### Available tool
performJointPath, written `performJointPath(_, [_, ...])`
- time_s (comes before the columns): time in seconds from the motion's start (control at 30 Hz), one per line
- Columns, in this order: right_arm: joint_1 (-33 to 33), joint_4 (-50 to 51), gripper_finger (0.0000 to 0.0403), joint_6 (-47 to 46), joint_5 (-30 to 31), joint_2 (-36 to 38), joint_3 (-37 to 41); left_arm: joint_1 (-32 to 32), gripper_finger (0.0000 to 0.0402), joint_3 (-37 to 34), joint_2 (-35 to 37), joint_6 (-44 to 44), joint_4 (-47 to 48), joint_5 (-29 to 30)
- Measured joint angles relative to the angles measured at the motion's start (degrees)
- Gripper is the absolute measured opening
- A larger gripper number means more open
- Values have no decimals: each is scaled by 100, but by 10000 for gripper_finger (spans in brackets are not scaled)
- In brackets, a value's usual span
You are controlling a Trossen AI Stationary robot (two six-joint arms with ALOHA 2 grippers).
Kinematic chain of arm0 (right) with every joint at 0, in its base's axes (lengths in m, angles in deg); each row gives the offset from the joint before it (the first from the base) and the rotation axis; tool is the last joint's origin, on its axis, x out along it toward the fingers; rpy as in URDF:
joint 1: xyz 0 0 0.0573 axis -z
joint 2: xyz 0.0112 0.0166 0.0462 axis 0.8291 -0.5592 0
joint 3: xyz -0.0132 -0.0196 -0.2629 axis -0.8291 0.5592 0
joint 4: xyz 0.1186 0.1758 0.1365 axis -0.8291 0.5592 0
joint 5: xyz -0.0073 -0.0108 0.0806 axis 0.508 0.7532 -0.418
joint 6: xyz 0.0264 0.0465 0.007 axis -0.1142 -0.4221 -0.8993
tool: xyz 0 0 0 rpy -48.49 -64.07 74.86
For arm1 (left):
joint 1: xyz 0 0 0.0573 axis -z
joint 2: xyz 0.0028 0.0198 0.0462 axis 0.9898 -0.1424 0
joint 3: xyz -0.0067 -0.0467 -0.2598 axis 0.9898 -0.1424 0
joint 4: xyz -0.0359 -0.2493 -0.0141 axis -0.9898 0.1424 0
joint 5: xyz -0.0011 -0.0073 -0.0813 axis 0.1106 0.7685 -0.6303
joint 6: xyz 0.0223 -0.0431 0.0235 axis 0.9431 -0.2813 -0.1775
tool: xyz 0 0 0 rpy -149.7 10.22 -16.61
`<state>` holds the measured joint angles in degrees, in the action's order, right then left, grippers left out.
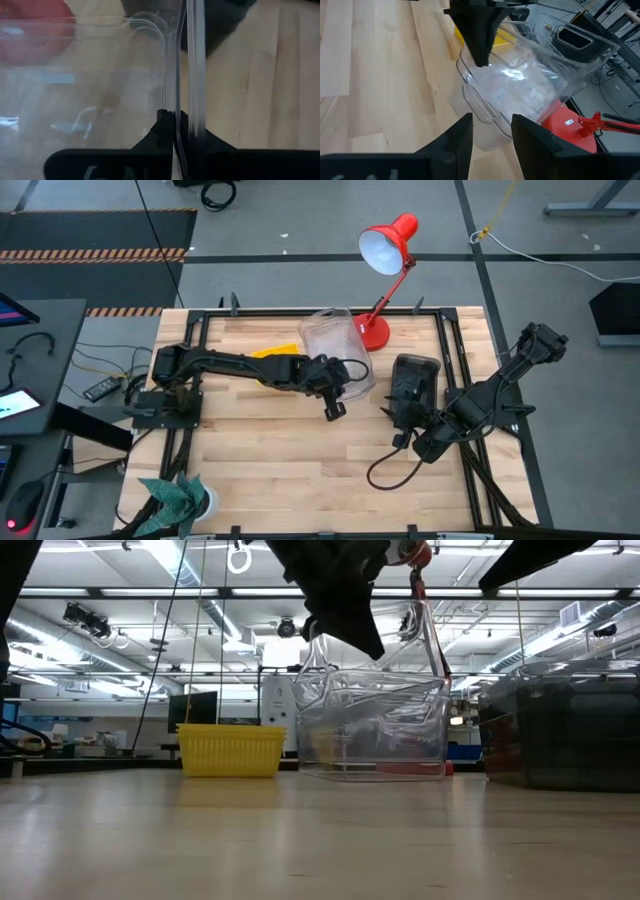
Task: Stack baskets by color
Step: Stack the bottom transparent bin on the stacked transparent bins, then adjust the stacked black bins
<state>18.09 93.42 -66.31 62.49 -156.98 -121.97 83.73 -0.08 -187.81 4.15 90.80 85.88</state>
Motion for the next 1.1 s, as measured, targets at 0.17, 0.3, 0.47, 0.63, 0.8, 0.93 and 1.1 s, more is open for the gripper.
performJointPath(0.17, [0,0,140,2,0,0,0,0,9,2,0,35,429,-317])
performJointPath(0.3, [0,-12,140,-9,0,0,0,61,30,2,0,139,441,-298])
performJointPath(0.47, [0,-88,140,-10,-2,0,0,164,99,2,7,325,418,-156])
performJointPath(0.63, [0,-85,136,-153,-2,2,1,257,163,131,193,737,591,-61])
performJointPath(0.8, [0,-109,112,-225,0,4,160,568,179,-9,612,1336,359,644])
performJointPath(0.93, [23,-83,84,-318,-48,6,365,757,170,-437,690,1466,161,709])
performJointPath(1.1, [18,508,47,-910,-453,204,446,898,150,-1002,769,1295,-116,746])
